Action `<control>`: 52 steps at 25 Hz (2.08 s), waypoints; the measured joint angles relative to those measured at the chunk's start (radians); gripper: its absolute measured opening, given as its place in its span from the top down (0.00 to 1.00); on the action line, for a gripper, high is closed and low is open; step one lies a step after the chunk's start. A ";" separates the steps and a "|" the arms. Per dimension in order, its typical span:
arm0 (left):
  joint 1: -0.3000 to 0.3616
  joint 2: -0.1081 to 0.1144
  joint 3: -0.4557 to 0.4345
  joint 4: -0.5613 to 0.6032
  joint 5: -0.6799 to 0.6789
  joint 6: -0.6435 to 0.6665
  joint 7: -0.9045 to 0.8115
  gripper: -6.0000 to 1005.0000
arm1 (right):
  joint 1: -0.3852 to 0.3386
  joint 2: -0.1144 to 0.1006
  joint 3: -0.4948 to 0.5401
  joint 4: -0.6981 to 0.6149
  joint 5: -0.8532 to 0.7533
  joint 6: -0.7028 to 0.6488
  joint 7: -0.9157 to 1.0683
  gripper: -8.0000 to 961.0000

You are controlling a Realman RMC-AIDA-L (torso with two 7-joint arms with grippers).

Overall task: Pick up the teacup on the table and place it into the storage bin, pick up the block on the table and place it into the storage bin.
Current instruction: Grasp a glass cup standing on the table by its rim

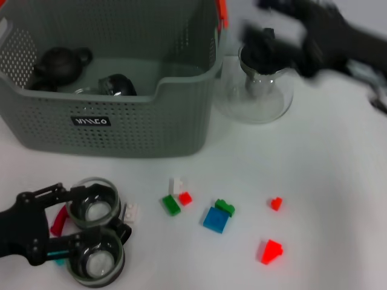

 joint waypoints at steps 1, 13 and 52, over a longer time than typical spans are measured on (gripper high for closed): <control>0.002 0.002 -0.004 0.012 0.000 0.009 -0.007 0.18 | -0.039 -0.008 0.020 0.008 -0.027 -0.051 -0.016 0.23; -0.029 0.009 0.109 0.355 0.007 0.104 -0.491 0.18 | -0.184 0.004 0.204 -0.194 -0.629 -0.235 0.247 0.23; -0.186 -0.067 0.592 0.603 0.542 -0.308 -1.349 0.18 | -0.060 0.002 0.319 -0.064 -0.694 -0.249 0.258 0.23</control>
